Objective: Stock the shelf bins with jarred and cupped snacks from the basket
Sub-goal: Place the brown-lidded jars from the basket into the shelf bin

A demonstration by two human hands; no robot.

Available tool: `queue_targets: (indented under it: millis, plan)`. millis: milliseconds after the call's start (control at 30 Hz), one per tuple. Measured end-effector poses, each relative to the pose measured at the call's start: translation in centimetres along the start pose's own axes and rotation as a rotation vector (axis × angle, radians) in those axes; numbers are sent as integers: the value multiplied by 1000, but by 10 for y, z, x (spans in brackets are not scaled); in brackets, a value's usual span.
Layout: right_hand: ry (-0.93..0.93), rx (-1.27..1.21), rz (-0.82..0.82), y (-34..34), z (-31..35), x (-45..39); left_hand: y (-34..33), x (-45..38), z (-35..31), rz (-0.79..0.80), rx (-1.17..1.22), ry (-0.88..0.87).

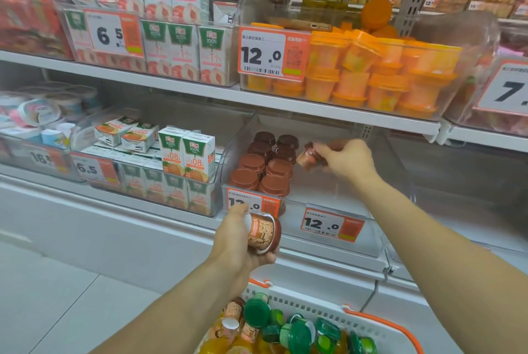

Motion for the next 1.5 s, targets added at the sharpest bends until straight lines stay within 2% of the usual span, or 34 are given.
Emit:
queue_targets:
  millis: [100,167,300,500,667,900,967,1067,1100,1167,1267,1400,1500]
  plan:
    - [-50,-289,0,-17,13,-16,-5,-2,-1,24,66,4]
    - [-51,-360,14,-32,25,-21,-8,-3,-2,35,82,9]
    - [94,-262,1,-64,47,-28,-6,-8,-3,30,101,3]
    - [232,-18,66,-96,62,-26,2,-17,-7,21,106,-29]
    - [229,90,1,-100,67,-29,9,-24,-9,12,152,-30]
    - [285,166,130,-99,69,-17,13,-23,-19,-40,207,-82]
    - [314,173,104,-91,67,-11,13,-20,-19,-38,197,-91]
    - [374,49,-5,-69,66,18,14,-15,-22,-26,81,-231]
    - [384,-6,30,-64,64,32,15,-13,-25,-34,-37,-326]
    - [352,-117,239,-57,61,62,14,-5,-32,-21,-316,-534]
    - [251,-185,538,-43,52,102,4,7,-36,93,-612,-802]
    - [208,-241,632,-28,37,118,-6,10,-27,224,-915,-1023]
    - [99,-500,670,-23,32,114,-7,14,-30,144,-868,-1068]
Point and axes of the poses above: each hand's wrist, its own x-axis away from the middle knuckle, its own y-axis out of the back of the hand, z = x × y, the point moved 4 cm from there along -x, towards the middle knuckle, and after that the axes turned 6 degrees about x, right-handed, at the moved point
